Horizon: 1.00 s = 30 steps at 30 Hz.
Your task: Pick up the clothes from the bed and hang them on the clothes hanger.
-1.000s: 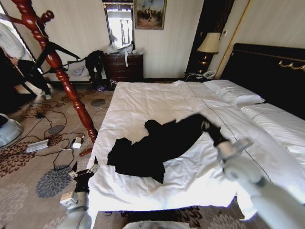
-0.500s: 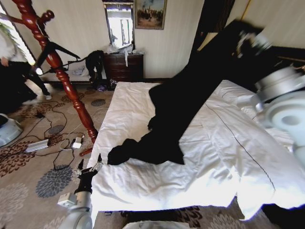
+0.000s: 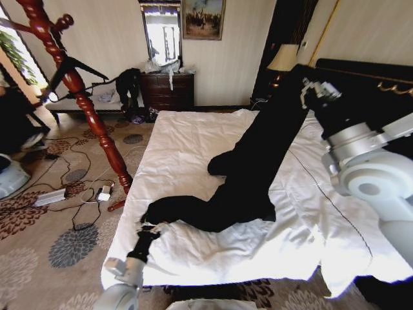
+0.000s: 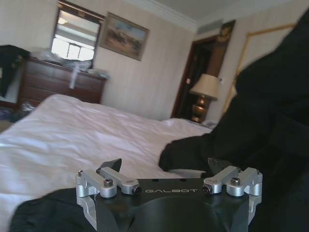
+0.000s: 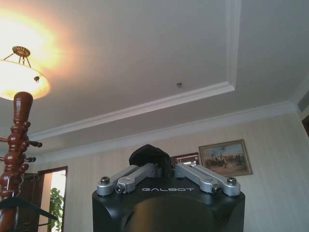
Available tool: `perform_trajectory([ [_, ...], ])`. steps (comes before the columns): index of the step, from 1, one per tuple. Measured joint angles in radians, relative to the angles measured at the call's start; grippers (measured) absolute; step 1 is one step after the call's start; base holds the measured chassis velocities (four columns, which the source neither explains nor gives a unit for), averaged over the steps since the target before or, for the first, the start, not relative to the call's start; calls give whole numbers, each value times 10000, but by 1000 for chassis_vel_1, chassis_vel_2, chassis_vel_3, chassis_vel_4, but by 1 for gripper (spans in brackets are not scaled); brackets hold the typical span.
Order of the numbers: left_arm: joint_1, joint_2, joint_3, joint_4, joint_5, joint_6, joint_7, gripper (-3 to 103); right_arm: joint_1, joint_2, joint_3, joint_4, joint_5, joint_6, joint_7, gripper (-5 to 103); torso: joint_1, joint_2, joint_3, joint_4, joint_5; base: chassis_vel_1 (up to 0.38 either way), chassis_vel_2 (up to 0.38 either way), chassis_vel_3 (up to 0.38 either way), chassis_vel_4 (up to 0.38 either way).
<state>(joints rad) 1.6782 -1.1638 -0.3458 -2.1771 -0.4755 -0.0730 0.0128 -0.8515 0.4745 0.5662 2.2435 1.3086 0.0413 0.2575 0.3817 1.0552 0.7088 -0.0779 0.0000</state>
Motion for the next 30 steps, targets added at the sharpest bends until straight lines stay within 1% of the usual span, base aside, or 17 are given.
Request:
perform_trajectory([
  [2, -813, 67, 786, 570, 38, 92, -73, 100, -59, 38, -62, -146, -60, 18, -30, 0, 0, 0, 0, 0, -3, 0, 0, 0, 0],
  [4, -1071, 30, 1051, 754, 42, 112, -96, 100, -67, 47, -87, -218, -75, 31, -41, 0, 0, 0, 0, 0, -1, 0, 0, 0, 0],
  [7, -2475, -721, 2393, 1779, 120, 244, -202, 100, -149, -65, -168, -552, -96, 123, -107, 0, 1, -1, 1, -2, 0, 0, 0, 0, 0],
  [8, -2475, -721, 2393, 1779, 120, 244, -202, 100, -149, -65, -168, -552, -96, 123, -107, 0, 1, -1, 1, -2, 0, 0, 0, 0, 0],
  [10, -2892, -1195, 2770, 2088, 444, 695, -76, 100, -220, -182, -171, -651, -111, 162, -133, 0, 2, -1, 1, -5, -1, 0, 0, 0, 0],
  [11, -3076, -1452, 3148, 2294, 918, 1012, 143, 100, -312, -296, -137, -718, -149, 197, -151, 0, 2, -1, 1, -1, 1, 0, 0, 0, 0],
  [12, -3172, -1496, 3442, 2414, 1212, 1104, 235, 100, -366, -350, -93, -772, -173, 231, -155, 0, 1, 0, 1, 0, 2, 0, 0, 0, 0],
  [15, -3324, -1449, 3736, 2557, 1455, 1006, 270, 100, -415, -399, -39, -800, -181, 267, -155, 0, 0, 0, 1, 0, 2, 0, 0, 0, 0],
  [16, -3747, -1340, 3997, 2755, 1630, 630, 171, 100, -476, -465, 10, -811, -186, 304, -153, 0, 0, 0, 0, 3, 0, 0, 0, 0, 0],
  [18, -3984, -1251, 4069, 2783, 1610, 641, 131, 100, -502, -497, 23, -807, -186, 315, -150, 0, 1, 0, 0, 1, 0, 0, 0, 0, 0],
  [20, -4649, -925, 4194, 2781, 1263, 912, 14, 100, -561, -590, 39, -766, -198, 334, -141, 0, 1, -1, 1, -1, 0, 0, 0, 0, 0],
  [21, -5238, -577, 4298, 2748, 892, 1159, -41, 100, -582, -620, 40, -737, -208, 338, -139, 0, 1, -1, 1, -1, 0, 0, 0, 0, 0],
  [23, -5472, -432, 4349, 2732, 721, 1251, -57, 100, -587, -624, 40, -733, -210, 340, -138, 0, 1, -1, 1, -1, 1, 0, 0, 0, 0],
  [25, -6523, 128, 4790, 2696, -170, 1529, -127, 100, -618, -616, 40, -749, -227, 373, -137, 0, 2, 0, 1, 1, 0, 0, 0, 0, 0],
  [26, -6891, 245, 5015, 2695, -555, 1572, -131, 100, -643, -603, 40, -775, -238, 395, -134, 0, 2, -1, 1, 1, 1, 0, 0, 0, 0],
  [27, -6891, 245, 5015, 2695, -555, 1572, -131, 100, -643, -603, 40, -775, -238, 395, -134, 0, 2, -1, 1, 1, 1, 0, 0, 0, 0],
  [30, -7694, 282, 5700, 2690, -1630, 1652, -131, 100, -677, -601, 41, -837, -256, 419, -126, 0, 2, -1, 1, -1, 1, 0, 0, 0, 0],
])
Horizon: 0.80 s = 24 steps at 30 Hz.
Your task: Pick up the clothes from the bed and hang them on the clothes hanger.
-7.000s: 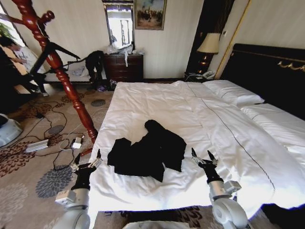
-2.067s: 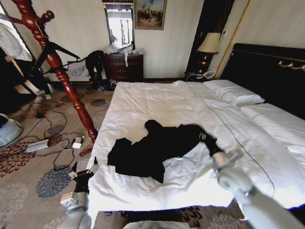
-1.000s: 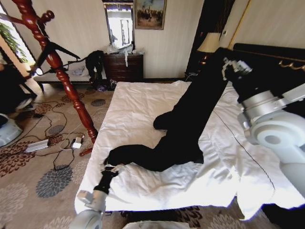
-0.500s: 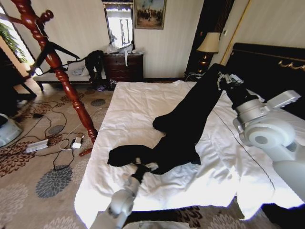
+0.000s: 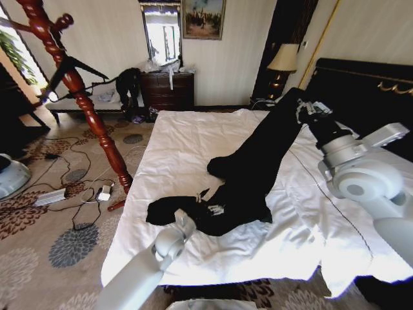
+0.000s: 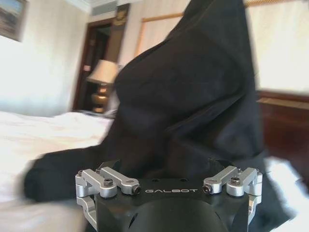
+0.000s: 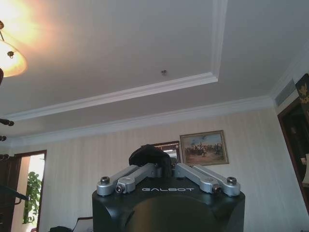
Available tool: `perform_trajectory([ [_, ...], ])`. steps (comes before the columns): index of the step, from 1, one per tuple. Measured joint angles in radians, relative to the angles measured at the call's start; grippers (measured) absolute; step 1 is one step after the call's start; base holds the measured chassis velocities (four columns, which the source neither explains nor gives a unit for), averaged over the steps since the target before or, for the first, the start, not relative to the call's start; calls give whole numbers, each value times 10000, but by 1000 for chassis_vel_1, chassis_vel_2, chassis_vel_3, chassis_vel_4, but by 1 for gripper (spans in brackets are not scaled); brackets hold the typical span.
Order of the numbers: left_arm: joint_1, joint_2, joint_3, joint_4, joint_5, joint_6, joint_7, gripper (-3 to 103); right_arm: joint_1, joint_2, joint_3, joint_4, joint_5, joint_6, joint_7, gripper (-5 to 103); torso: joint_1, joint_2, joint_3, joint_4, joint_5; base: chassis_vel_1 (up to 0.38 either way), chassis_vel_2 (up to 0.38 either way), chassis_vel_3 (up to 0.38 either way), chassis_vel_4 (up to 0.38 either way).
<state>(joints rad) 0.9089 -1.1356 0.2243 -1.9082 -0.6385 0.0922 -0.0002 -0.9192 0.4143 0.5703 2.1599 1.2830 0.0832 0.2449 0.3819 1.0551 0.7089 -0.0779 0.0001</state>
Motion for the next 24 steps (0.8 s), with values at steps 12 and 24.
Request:
perform_trajectory([
  [12, -633, -1586, 1541, 835, -1756, 558, -336, 100, 140, -170, 98, -172, 42, 43, 13, 0, -1, 0, -1, 0, 0, 0, 0, 0, 0],
  [24, -328, -2222, 746, 1168, -1618, 331, -251, 57, 304, 153, -19, -93, 22, 44, -7, 0, 0, 0, -1, 0, 0, 0, 0, 0, 0],
])
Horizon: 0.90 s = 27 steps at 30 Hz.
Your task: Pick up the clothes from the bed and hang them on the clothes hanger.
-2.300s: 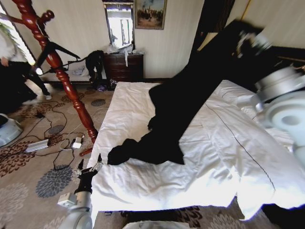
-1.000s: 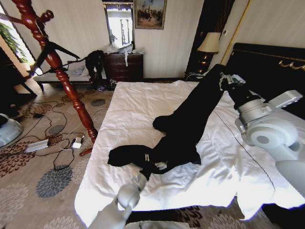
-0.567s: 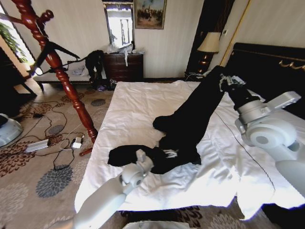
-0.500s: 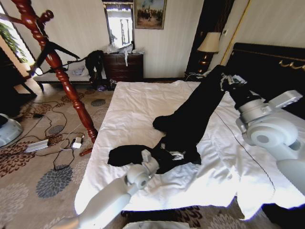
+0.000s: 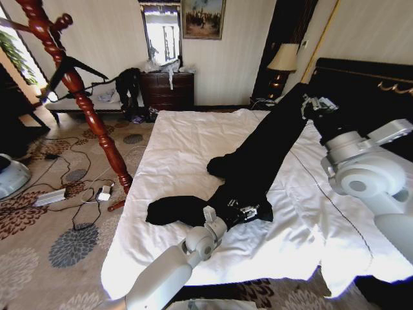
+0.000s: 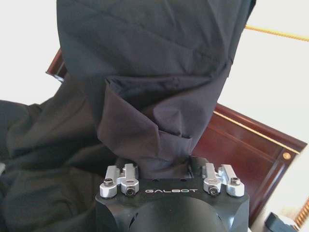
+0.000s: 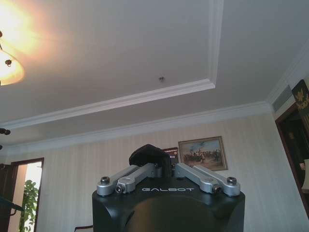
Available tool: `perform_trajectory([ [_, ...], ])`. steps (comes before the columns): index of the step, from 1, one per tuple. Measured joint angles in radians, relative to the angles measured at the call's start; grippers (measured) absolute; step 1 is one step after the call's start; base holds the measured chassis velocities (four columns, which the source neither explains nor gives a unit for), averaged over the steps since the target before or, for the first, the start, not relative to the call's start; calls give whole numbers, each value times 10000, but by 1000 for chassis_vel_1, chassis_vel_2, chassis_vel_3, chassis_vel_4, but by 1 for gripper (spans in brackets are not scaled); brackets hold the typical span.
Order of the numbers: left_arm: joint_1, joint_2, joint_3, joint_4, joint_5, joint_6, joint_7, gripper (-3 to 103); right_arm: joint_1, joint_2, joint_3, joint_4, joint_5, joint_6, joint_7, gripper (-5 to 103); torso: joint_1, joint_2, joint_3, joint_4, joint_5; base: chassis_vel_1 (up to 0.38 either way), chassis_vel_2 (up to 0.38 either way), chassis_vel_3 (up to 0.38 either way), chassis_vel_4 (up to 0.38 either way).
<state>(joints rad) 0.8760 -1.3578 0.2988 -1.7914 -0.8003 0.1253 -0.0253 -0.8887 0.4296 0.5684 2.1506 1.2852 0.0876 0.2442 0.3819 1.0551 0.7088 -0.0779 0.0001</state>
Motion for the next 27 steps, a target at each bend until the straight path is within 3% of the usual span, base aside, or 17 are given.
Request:
perform_trajectory([
  [3, -208, 14, -197, 14, -4, -134, 199, 41, -17, 39, 0, 52, -4, 0, -12, 0, -1, 0, 0, 0, -2, 0, 0, 0, 0],
  [5, -289, 39, -268, -8, -24, -146, 228, 41, -25, 47, 3, 67, -4, 0, -12, 0, -1, 0, 0, 0, -2, 0, 0, 0, 0],
  [8, -811, 207, -766, -143, -179, -165, 232, 25, -70, 54, 64, 118, 14, 3, 10, 0, 0, 0, 0, -1, -2, 0, 0, 0, 0],
  [9, -811, 207, -766, -143, -179, -165, 232, 25, -70, 54, 64, 118, 14, 3, 10, 0, 0, 0, 0, -1, -2, 0, 0, 0, 0],
  [12, -1477, 553, -1399, -293, -666, 11, 20, 8, -88, 83, 142, 132, 41, 40, 96, 0, 0, 0, 1, 1, -3, 0, 0, 0, 0],
  [20, -3156, 1526, -2387, -1059, -1695, 433, -509, 0, -146, 389, 180, 117, -34, 60, 436, 0, 0, 0, 0, 1, -4, 0, 0, 0, 0],
  [23, -4500, 2408, -2766, -1770, -2660, 751, -743, 0, -217, 791, 158, 130, -229, 12, 455, 0, 0, 0, 1, -2, -4, 0, 0, 0, 0],
  [27, -5199, 3068, -2987, -2452, -3355, 998, -812, 0, -175, 1158, 101, 159, -264, -5, 332, 0, 0, 0, 1, 0, -3, 0, 0, 0, 0],
])
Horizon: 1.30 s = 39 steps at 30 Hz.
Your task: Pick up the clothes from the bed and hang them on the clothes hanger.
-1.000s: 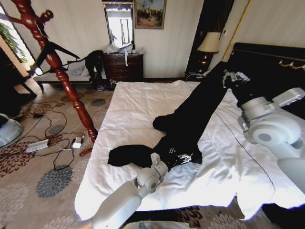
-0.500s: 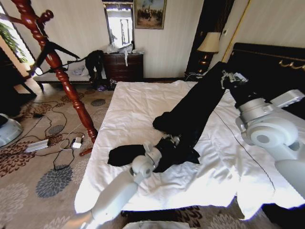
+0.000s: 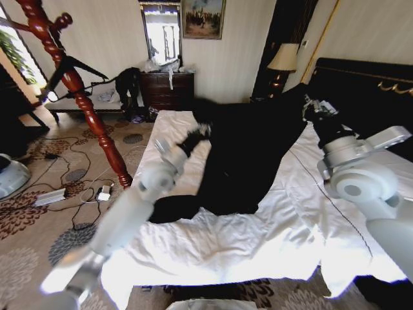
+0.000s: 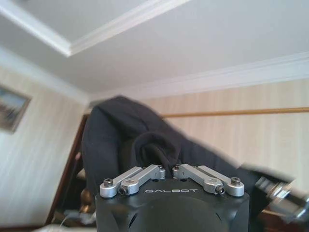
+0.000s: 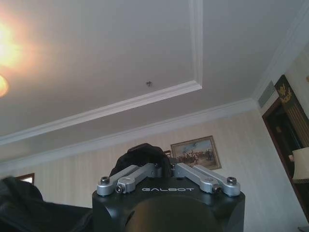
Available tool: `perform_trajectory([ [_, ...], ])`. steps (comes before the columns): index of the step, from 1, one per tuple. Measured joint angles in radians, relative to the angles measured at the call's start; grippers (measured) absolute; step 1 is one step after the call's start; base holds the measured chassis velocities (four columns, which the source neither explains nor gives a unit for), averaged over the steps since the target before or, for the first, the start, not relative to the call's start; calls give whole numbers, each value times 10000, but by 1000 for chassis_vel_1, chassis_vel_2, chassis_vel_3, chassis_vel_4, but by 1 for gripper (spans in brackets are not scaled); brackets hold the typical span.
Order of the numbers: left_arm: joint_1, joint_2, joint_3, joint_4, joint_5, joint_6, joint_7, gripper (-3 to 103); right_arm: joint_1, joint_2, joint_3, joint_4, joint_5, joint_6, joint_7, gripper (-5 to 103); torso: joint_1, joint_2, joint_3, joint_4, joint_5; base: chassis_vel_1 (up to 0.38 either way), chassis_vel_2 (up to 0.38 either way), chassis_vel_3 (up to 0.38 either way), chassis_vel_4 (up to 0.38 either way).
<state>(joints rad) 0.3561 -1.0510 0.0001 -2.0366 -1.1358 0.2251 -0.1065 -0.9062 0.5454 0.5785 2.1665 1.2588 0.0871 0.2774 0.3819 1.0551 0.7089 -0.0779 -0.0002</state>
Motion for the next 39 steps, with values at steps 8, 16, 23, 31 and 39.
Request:
perform_trajectory([
  [8, -945, 1582, -862, -920, -1223, 194, -23, 0, 608, 263, -91, 256, 430, 233, -628, 0, -2, 1, -2, 2, -4, 0, 0, 0, 0],
  [16, 16, 2237, -1191, -293, -908, 30, -319, 0, 540, 662, -796, 209, 109, 80, -833, 0, -2, 2, -2, 2, -1, 0, 0, 0, 0],
  [23, 3365, 729, -696, 824, 601, 410, -1491, 0, 36, 1688, -2519, -861, -961, -491, -45, 0, -1, 1, 0, 1, -3, 0, 0, 0, 0],
  [31, 4607, -72, -528, 1811, 1376, 885, -2448, -1, 765, 3147, -4203, -2477, -1635, -215, -50, 0, 0, 1, 0, 0, 0, 0, 0, 0, 0],
  [39, 6243, 256, -1143, 630, 1345, 2048, -3357, 20, 1634, 3733, -5015, -2976, -1851, -48, -133, 0, 0, 1, -1, 4, 0, 0, 0, 0, 0],
])
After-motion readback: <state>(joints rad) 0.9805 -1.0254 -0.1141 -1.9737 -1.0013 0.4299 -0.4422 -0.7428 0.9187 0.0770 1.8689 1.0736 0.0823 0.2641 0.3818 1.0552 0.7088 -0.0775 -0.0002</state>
